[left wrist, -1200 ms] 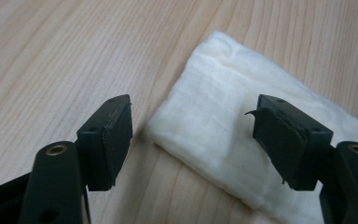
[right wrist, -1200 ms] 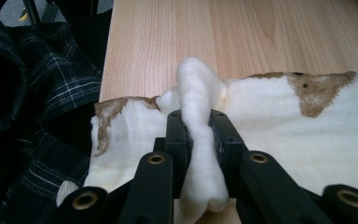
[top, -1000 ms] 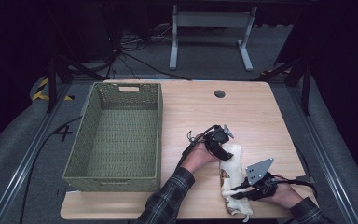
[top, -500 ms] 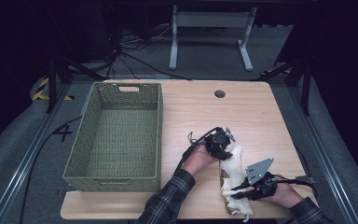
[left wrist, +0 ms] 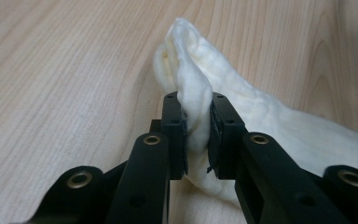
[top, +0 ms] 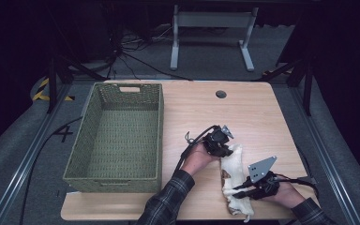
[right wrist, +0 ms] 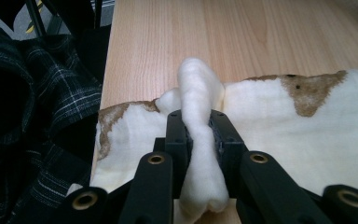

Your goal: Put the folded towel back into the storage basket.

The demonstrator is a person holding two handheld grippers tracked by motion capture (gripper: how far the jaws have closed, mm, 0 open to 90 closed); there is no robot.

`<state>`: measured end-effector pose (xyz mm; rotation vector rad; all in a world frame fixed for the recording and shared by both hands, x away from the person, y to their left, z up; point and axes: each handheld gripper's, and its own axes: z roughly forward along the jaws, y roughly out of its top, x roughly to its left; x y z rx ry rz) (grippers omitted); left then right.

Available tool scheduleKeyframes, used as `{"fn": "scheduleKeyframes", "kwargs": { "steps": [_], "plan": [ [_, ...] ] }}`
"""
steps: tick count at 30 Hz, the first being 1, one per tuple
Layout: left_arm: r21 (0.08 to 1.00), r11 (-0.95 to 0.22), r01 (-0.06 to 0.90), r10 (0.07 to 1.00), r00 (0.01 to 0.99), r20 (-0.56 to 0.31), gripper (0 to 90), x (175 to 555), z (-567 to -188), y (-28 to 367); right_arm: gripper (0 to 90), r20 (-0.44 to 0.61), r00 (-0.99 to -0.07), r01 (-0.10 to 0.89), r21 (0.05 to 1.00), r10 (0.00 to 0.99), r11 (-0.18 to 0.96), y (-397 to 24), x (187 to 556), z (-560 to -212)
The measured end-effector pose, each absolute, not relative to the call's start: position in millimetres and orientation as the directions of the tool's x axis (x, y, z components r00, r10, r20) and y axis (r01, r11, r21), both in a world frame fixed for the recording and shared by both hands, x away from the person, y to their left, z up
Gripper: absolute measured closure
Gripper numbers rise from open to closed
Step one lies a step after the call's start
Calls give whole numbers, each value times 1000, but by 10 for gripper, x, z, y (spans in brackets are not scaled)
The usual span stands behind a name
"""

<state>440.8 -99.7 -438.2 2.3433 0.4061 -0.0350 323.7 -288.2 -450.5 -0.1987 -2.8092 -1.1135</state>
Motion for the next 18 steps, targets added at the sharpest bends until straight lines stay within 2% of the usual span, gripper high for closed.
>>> {"fn": "scheduleKeyframes", "kwargs": {
  "steps": [18],
  "plan": [
    [728,-629,273,324,943,-74,790,4324,-3735,-751,799,117,-986,168,729,121,663,-2789,3408,-4040]
  ]
}}
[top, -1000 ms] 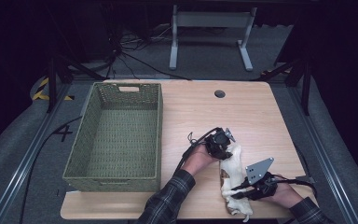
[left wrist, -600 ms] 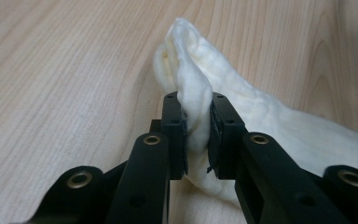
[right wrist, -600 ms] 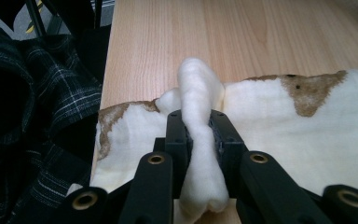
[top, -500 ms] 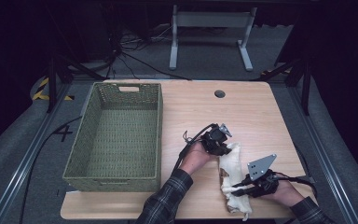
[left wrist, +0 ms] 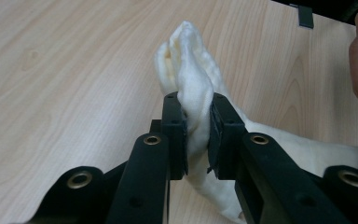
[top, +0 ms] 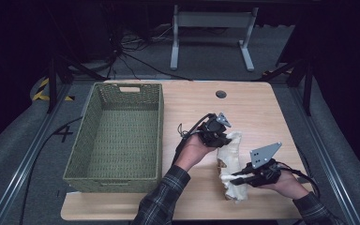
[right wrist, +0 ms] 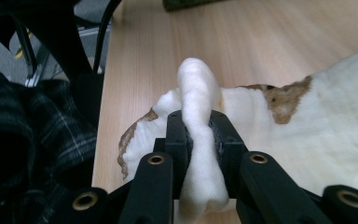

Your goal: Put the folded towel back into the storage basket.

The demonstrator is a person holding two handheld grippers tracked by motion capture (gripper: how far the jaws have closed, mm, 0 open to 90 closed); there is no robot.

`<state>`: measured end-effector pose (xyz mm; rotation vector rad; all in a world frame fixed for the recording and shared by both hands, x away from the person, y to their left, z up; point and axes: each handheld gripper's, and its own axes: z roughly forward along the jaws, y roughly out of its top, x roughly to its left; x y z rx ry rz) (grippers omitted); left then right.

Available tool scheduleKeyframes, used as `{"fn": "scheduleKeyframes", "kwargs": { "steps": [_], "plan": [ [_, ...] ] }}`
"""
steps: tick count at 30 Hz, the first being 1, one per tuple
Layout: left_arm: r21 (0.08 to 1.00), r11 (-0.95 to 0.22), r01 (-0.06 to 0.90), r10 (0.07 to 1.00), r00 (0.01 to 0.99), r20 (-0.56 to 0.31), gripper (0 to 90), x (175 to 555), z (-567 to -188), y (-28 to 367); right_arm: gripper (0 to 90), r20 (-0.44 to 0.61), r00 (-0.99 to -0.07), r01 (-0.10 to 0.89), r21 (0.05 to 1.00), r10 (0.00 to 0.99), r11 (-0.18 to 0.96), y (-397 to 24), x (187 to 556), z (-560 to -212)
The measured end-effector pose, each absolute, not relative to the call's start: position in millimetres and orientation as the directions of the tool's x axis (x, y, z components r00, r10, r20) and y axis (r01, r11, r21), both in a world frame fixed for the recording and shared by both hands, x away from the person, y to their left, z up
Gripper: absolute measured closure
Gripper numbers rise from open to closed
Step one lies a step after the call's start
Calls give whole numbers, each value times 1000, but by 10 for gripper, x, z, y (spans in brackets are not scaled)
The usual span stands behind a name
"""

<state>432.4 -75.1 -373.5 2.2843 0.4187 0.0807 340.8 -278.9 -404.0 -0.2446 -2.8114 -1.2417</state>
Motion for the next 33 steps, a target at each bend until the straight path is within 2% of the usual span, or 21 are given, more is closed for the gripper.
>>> {"fn": "scheduleKeyframes", "kwargs": {
  "steps": [11,20,27,33],
  "plan": [
    [734,-636,239,341,940,-11,791,4320,-3301,-583,799,72,-990,133,761,121,635,-2643,3564,-3637],
    [758,-609,232,352,936,-2,793,4325,-3066,-380,799,42,-993,102,775,110,624,-2420,3677,-3278],
    [760,-615,210,372,927,45,793,4284,-2796,-127,799,22,-995,76,780,93,621,-2186,3725,-3050],
    [772,-600,211,391,919,52,794,4316,-2674,138,799,0,-997,47,786,76,617,-1940,3794,-2893]
  ]
}}
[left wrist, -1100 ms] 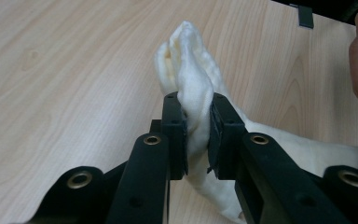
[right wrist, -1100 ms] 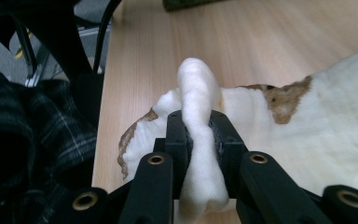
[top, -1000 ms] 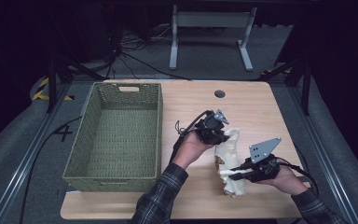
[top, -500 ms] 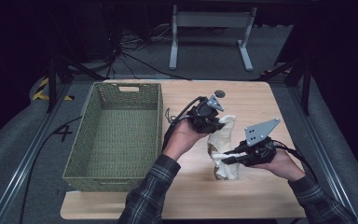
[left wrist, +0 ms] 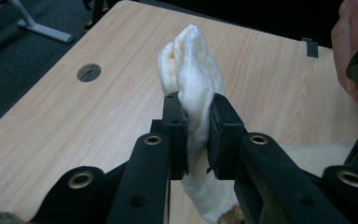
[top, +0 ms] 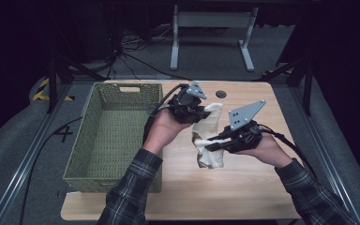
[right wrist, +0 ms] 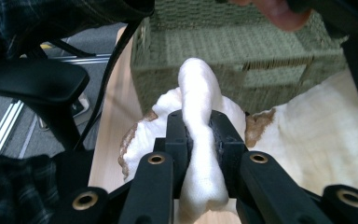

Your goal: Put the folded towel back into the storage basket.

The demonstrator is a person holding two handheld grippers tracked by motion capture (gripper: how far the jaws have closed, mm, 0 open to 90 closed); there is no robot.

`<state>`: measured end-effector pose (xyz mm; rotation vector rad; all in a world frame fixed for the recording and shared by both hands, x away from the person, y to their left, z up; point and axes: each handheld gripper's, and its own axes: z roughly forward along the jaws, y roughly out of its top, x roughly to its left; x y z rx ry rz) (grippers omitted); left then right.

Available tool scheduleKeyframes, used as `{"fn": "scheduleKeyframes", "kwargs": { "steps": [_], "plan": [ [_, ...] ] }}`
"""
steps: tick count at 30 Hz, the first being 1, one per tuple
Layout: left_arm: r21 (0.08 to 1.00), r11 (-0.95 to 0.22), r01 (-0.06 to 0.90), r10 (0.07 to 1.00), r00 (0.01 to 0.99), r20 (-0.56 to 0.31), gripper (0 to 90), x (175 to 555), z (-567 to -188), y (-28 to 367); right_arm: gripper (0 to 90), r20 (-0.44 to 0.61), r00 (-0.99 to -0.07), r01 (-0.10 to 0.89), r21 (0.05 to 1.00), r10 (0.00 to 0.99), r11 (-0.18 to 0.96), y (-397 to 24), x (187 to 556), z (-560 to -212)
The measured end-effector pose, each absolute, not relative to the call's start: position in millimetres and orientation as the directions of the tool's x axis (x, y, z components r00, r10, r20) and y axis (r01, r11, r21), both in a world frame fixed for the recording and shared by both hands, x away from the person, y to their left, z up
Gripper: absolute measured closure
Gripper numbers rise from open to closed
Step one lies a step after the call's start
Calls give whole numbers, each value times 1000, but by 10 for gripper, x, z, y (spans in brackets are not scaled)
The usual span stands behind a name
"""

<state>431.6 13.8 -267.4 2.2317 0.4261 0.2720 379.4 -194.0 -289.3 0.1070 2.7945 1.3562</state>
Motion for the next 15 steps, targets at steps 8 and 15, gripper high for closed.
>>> {"fn": "scheduleKeyframes", "kwargs": {
  "steps": [8,15],
  "plan": [
    [785,-593,182,362,930,58,794,4425,-2565,488,799,-10,-997,38,792,75,610,-1574,3865,-2732],
    [787,-594,168,354,933,68,794,4438,-2541,838,798,-17,-996,44,779,91,625,-1150,3888,-2715]
  ]
}}
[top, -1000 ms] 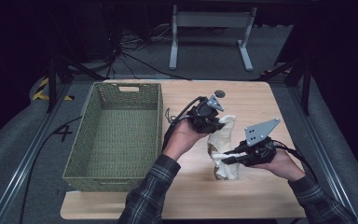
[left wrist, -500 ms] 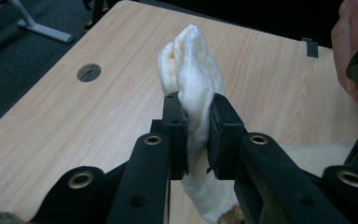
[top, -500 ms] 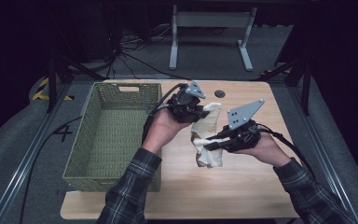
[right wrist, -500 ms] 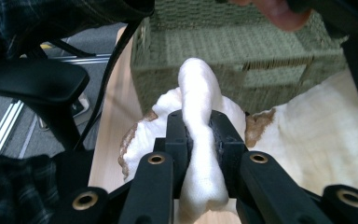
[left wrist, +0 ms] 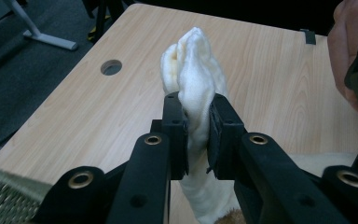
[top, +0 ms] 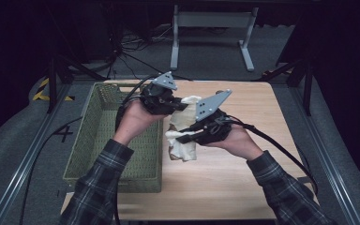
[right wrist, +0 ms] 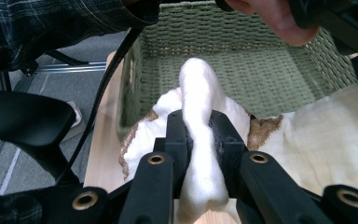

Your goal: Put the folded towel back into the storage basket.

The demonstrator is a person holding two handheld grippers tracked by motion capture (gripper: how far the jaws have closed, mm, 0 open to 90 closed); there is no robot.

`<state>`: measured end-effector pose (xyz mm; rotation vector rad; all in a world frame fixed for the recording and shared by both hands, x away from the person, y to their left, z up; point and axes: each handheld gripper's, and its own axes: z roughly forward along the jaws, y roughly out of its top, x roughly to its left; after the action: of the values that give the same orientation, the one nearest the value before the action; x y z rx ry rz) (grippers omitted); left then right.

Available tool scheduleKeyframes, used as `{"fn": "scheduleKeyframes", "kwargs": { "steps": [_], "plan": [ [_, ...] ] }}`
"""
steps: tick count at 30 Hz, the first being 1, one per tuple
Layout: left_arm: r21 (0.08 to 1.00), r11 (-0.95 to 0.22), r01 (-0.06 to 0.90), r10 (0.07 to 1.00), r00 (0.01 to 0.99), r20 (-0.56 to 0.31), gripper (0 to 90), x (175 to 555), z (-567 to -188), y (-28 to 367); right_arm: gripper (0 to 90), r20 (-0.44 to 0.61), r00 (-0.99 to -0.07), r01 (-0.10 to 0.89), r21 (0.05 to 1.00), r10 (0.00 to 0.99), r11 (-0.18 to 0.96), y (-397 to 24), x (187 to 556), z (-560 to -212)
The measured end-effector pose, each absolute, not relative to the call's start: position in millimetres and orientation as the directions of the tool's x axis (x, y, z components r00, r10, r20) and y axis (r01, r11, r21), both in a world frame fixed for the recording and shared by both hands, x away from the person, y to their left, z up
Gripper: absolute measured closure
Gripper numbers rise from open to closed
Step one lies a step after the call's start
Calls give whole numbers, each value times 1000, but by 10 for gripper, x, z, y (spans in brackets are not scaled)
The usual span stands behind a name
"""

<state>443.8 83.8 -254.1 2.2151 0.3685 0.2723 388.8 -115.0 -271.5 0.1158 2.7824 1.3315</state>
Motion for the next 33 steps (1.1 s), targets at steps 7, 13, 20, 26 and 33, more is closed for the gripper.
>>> {"fn": "scheduleKeyframes", "kwargs": {
  "steps": [7,13,20,26,33],
  "plan": [
    [802,-574,166,376,923,78,794,4401,-2567,1247,799,-7,-996,52,778,92,626,-751,3914,-2716],
    [812,-550,196,416,907,63,794,4396,-2709,1498,799,7,-998,48,783,69,620,-431,3950,-2839],
    [815,-542,204,426,903,57,794,4325,-2838,1634,798,49,-998,67,789,47,610,-179,3937,-3041],
    [816,-529,235,441,897,28,794,4317,-3028,1718,795,86,-995,94,773,43,627,-67,3959,-3311],
    [816,-518,255,450,893,7,793,4262,-3141,1759,792,91,-995,92,741,36,665,-6,3950,-3490]
  ]
}}
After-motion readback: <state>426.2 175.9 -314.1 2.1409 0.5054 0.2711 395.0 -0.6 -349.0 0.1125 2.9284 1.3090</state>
